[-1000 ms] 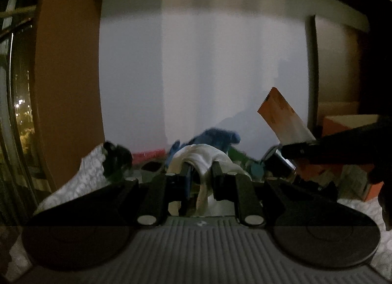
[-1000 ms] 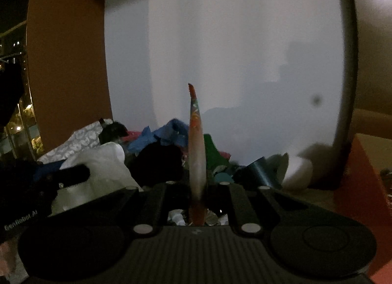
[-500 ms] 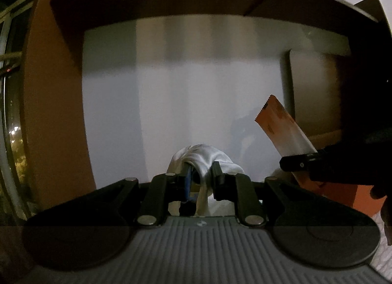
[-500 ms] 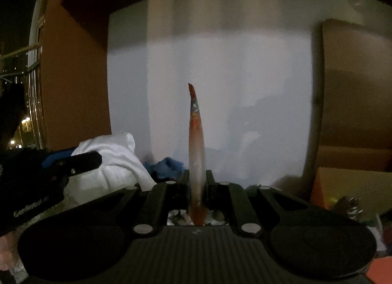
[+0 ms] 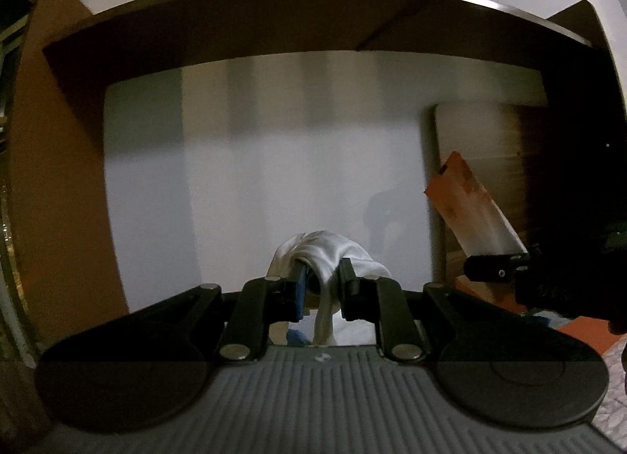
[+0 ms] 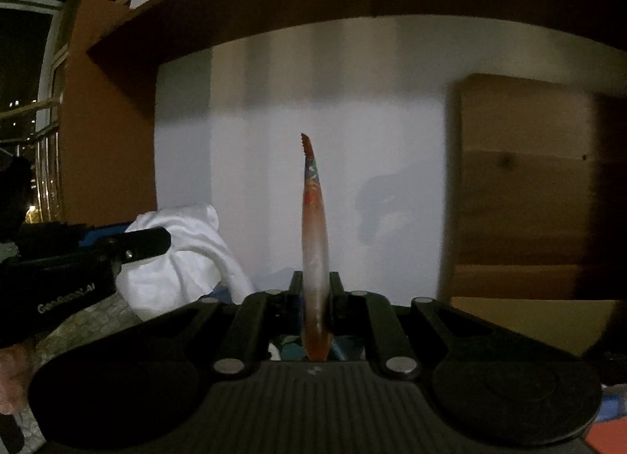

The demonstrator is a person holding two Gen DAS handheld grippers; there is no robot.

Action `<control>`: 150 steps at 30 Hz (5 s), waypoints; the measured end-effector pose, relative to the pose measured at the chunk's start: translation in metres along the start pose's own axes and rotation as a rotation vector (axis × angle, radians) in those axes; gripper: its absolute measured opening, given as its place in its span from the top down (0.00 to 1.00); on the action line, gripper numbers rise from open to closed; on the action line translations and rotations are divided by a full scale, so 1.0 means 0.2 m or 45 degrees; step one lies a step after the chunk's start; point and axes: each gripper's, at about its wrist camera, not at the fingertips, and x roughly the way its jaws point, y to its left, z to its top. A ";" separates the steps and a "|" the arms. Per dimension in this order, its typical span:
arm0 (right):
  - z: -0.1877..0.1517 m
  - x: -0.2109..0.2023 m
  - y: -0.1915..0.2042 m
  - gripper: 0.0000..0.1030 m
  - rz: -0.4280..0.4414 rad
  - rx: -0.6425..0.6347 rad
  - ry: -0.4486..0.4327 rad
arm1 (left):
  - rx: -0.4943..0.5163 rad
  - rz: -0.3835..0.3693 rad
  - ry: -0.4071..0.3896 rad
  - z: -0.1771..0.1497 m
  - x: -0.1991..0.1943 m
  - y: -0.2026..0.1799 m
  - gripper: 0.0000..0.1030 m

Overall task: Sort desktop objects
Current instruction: 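Lift the packet and white cloth and carry both toward the orange box, then lower into the orange box and open the left gripper while the right gripper releases the packet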

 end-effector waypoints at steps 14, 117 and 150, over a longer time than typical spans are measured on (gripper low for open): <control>-0.05 -0.29 -0.18 0.91 -0.083 0.057 -0.063 | 0.043 -0.098 -0.035 0.07 -0.05 -0.23 0.83; -0.34 -0.02 -1.18 0.91 -0.508 0.224 0.201 | 0.077 -0.205 0.265 0.01 0.74 -1.01 0.82; -0.36 -0.09 -1.13 0.31 -0.558 0.233 0.135 | 0.076 -0.233 0.173 0.05 0.59 -0.94 0.00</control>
